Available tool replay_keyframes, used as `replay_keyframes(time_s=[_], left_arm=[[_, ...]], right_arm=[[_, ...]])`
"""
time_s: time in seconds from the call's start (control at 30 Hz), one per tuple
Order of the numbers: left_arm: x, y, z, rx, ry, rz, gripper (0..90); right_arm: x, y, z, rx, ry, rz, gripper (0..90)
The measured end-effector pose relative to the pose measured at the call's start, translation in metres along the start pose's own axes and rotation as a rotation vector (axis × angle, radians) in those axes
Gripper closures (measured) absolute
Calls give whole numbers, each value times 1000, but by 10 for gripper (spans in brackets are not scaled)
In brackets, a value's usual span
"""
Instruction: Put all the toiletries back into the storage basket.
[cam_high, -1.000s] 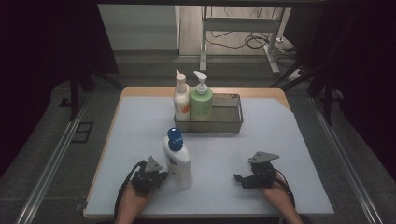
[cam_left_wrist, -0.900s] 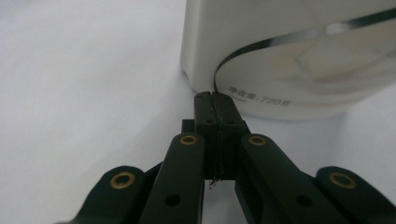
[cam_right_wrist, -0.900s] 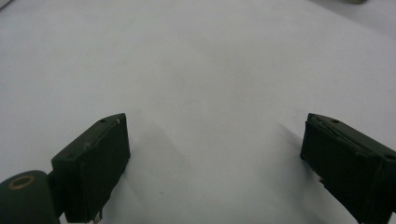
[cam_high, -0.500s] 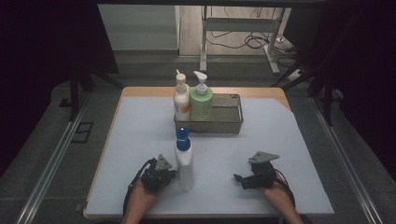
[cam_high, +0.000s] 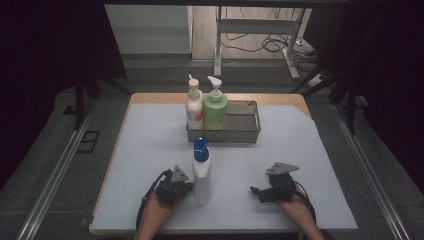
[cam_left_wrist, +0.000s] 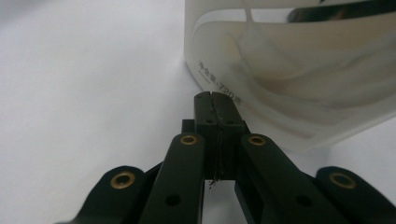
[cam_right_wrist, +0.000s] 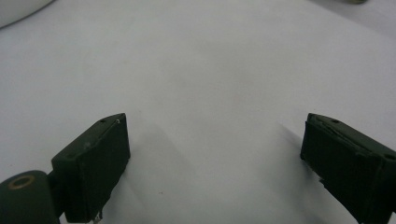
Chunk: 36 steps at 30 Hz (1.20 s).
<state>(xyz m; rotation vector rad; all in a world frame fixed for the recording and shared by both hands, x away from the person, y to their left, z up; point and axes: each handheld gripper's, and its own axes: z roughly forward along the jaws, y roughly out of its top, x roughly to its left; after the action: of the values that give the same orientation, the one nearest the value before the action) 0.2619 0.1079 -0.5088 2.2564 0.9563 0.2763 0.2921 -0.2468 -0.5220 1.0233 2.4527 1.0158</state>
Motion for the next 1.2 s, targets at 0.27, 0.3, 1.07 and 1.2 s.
replay_keyframes(time_s=[0.27,0.3,1.07,1.2], left_arm=[[-8,5,6,4,-17,10,893],[-9,5,6,5,-20,14,893],[-44,11,15,5,-140,54,892],[-48,15,19,1,-151,68,891]], right_arm=[[0,0,0,1,0,2,77],[0,0,0,1,0,2,77],[0,0,0,3,-1,2,78],[0,0,0,3,-1,2,78]])
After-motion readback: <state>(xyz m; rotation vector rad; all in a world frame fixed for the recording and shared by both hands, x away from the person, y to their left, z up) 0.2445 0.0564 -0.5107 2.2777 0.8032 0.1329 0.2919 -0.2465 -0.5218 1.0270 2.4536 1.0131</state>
